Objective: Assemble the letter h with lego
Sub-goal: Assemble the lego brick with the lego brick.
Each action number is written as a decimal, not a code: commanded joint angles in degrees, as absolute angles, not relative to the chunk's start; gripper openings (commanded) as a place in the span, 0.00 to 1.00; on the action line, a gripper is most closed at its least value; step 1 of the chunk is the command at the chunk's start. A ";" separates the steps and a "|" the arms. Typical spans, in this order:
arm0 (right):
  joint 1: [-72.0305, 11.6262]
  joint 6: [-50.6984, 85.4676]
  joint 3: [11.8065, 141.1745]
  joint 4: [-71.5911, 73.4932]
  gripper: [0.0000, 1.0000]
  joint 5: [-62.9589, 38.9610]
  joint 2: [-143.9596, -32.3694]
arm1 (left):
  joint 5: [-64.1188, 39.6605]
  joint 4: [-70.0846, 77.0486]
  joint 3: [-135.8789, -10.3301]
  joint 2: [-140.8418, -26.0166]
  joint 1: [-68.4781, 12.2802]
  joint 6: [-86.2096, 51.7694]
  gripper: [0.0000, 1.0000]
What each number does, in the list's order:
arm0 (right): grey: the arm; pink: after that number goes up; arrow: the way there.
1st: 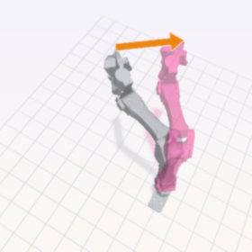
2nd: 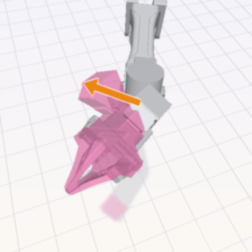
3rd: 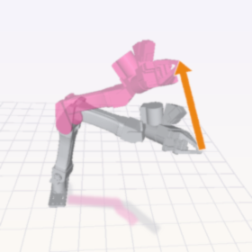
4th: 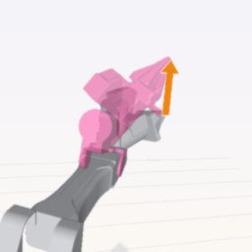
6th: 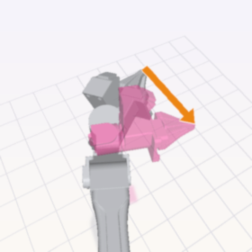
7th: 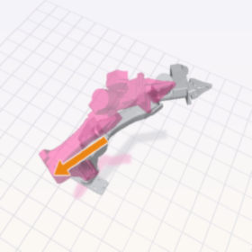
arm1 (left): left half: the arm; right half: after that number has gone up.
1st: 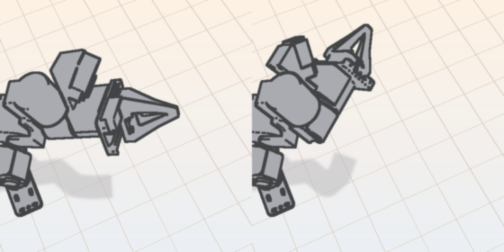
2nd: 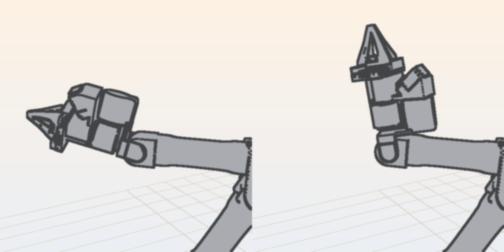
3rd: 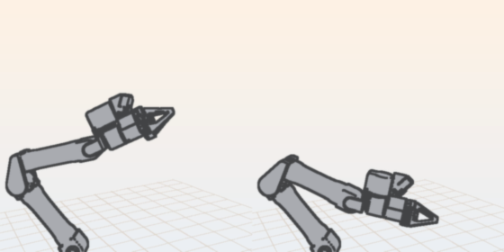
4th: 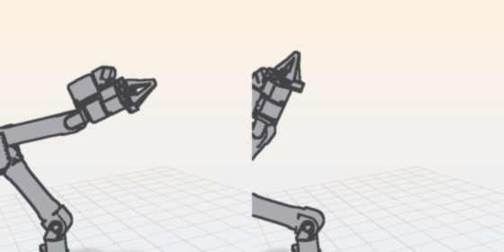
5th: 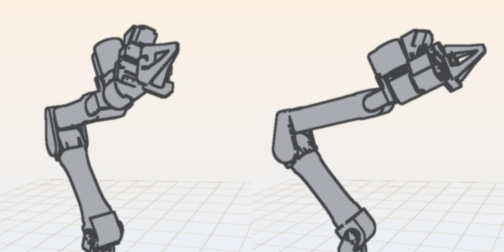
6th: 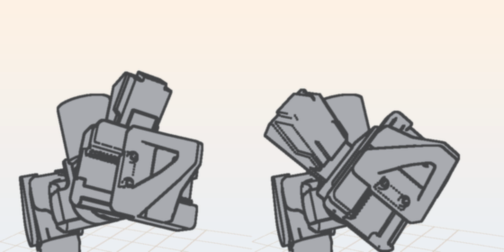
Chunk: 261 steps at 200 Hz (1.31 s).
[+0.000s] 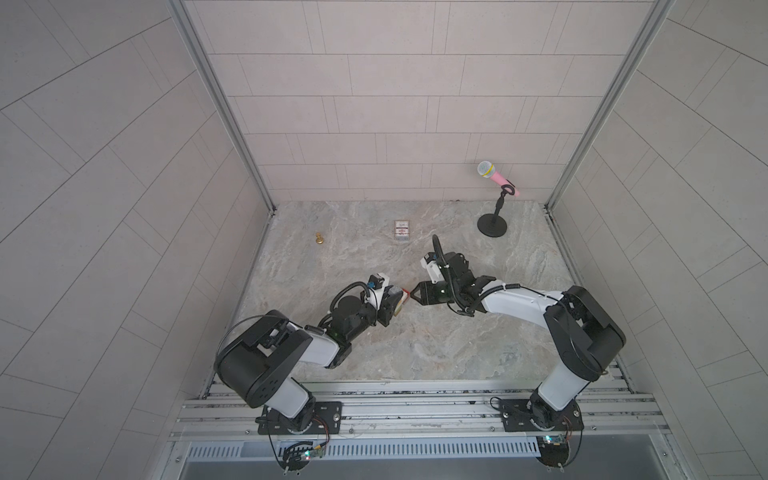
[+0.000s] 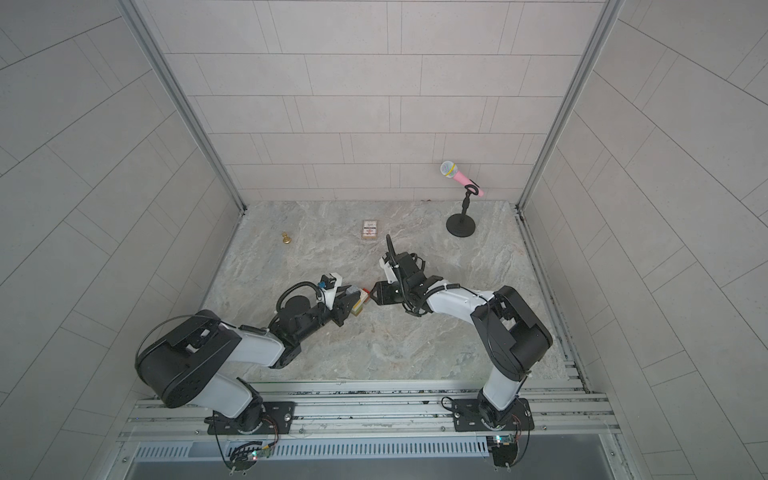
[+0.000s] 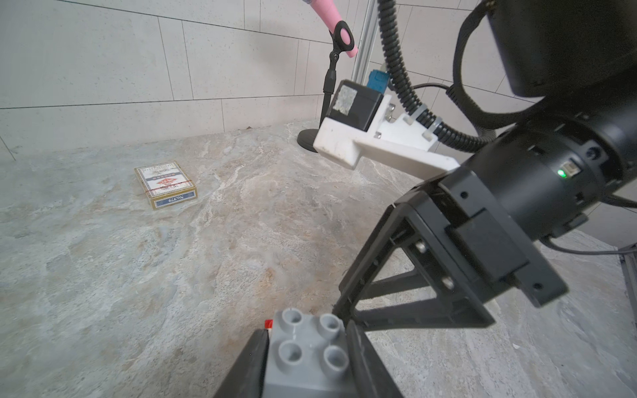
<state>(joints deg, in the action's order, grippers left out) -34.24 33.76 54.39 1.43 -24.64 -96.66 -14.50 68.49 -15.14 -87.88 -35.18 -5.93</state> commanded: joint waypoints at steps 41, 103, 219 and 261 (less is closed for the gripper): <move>-34.28 35.39 55.35 5.46 0.46 -27.68 -98.41 | -12.01 68.41 -11.67 -87.71 -35.37 -5.84 0.17; -32.49 43.06 49.88 21.04 0.53 -39.83 -95.90 | -11.75 68.46 -11.07 -86.41 -35.38 -6.30 0.21; -33.84 58.03 55.66 31.05 0.44 -54.28 -106.15 | -12.50 75.94 -9.40 -89.89 -35.33 -7.23 0.28; -33.77 61.90 54.94 35.21 0.42 -55.64 -106.49 | -12.27 75.92 -9.40 -89.98 -35.29 -7.21 0.30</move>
